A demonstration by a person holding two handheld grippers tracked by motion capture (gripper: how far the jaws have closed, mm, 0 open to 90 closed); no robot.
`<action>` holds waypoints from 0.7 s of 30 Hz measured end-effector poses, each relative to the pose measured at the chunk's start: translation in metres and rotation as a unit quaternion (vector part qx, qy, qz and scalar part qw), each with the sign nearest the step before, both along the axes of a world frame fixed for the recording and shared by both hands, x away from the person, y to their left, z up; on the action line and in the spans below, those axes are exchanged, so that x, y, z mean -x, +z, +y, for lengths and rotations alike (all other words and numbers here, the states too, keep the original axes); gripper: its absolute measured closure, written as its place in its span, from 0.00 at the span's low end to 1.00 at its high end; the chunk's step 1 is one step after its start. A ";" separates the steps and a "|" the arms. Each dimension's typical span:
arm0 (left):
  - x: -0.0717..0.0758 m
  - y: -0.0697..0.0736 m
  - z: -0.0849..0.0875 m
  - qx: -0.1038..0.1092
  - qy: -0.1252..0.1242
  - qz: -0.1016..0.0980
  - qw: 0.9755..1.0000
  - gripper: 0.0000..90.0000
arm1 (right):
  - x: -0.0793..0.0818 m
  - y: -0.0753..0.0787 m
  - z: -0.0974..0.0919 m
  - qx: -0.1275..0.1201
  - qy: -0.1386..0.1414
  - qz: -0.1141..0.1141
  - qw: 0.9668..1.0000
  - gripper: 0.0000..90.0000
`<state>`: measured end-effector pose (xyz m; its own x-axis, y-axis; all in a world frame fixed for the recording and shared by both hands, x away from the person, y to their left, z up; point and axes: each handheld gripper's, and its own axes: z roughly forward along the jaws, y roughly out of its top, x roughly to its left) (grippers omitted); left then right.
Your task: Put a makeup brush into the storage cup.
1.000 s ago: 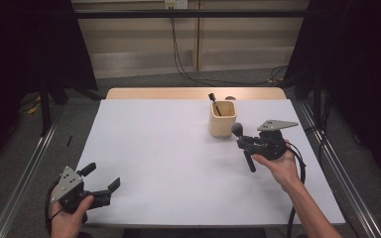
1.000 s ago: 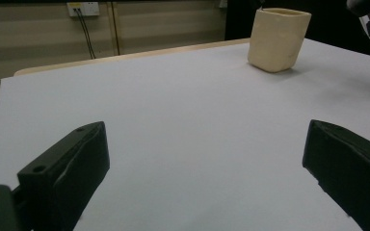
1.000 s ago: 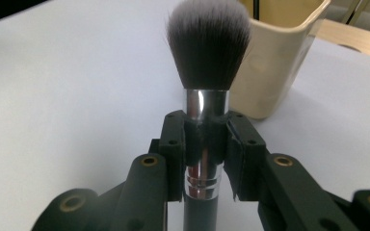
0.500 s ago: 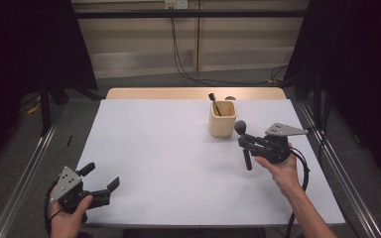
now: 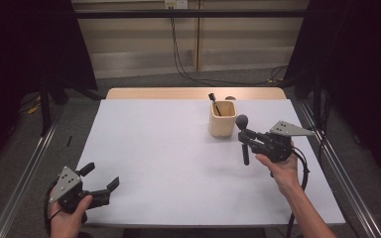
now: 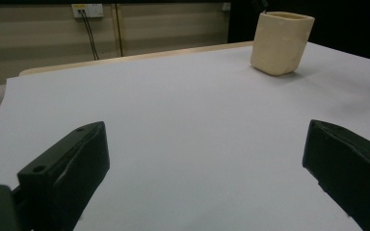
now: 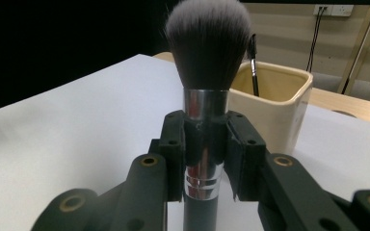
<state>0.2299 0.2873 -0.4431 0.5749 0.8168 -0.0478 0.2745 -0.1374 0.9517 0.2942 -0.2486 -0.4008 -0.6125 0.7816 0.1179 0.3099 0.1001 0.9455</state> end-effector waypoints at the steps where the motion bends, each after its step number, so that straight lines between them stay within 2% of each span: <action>1: 0.000 0.000 0.000 0.000 0.000 0.000 1.000 0.03 | -0.001 0.001 0.000 -0.003 0.001 -0.002 1.000 0.80; 11: 0.000 0.000 0.000 0.000 -0.002 0.001 1.000 0.03 | -0.009 0.014 0.000 -0.016 -0.002 -0.017 1.000 0.80; 21: 0.000 0.000 -0.001 0.000 -0.002 0.002 1.000 0.03 | -0.022 0.037 0.003 -0.018 -0.003 -0.034 0.999 0.80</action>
<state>0.2301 0.2867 -0.4435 0.5787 0.8139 -0.0506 0.2772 -0.1380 0.9508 0.3161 -0.2455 -0.3636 -0.6147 0.7818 0.1043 0.2461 0.0644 0.9671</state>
